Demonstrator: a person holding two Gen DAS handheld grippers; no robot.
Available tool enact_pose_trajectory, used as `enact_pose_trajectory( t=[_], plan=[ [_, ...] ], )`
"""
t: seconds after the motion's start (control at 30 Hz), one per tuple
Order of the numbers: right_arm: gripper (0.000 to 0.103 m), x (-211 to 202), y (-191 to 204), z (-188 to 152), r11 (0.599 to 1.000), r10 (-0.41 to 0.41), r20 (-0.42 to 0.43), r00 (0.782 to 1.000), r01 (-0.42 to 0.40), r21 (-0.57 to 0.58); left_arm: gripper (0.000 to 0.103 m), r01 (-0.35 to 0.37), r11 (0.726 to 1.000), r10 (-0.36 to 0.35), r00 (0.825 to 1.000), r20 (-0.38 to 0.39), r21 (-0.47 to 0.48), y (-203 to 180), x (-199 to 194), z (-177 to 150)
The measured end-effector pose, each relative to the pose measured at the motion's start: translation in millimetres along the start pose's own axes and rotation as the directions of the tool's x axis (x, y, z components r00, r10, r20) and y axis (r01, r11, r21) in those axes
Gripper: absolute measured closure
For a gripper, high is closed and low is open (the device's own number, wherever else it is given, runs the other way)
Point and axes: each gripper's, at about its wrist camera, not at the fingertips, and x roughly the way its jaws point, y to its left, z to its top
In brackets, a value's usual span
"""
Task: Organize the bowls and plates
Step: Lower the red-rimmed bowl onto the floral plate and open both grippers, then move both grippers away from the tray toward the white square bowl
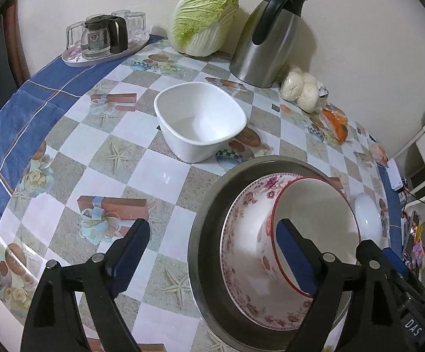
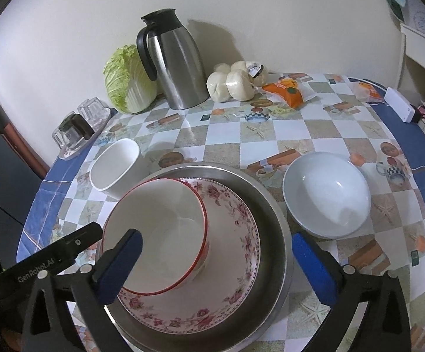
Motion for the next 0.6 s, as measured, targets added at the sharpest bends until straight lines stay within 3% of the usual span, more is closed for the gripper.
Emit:
enact_pose_trajectory(
  t=[0.13,0.2,0.6],
  plan=[
    [0.000,1.6,0.6,-1.2,1.000,-0.015,-0.002,1.000,0.015,-0.003,0.011,-0.014,1.000,0.014,1.000,0.015,0.024,-1.1,-0.3,0.3],
    [0.000,0.9,1.4,-1.6,1.000,-0.021,0.002,1.000,0.021,-0.005,0.002,-0.016,0.999,0.015,1.000,0.025,0.032,-1.5,-1.1,0.9],
    [0.000,-15.9,10.1,-5.5,1.000,-0.025,0.056,0.998,0.024,0.015,0.002,-0.007,1.000,0.007,0.998,0.069,0.003,12.6,-15.0,8.8]
  ],
)
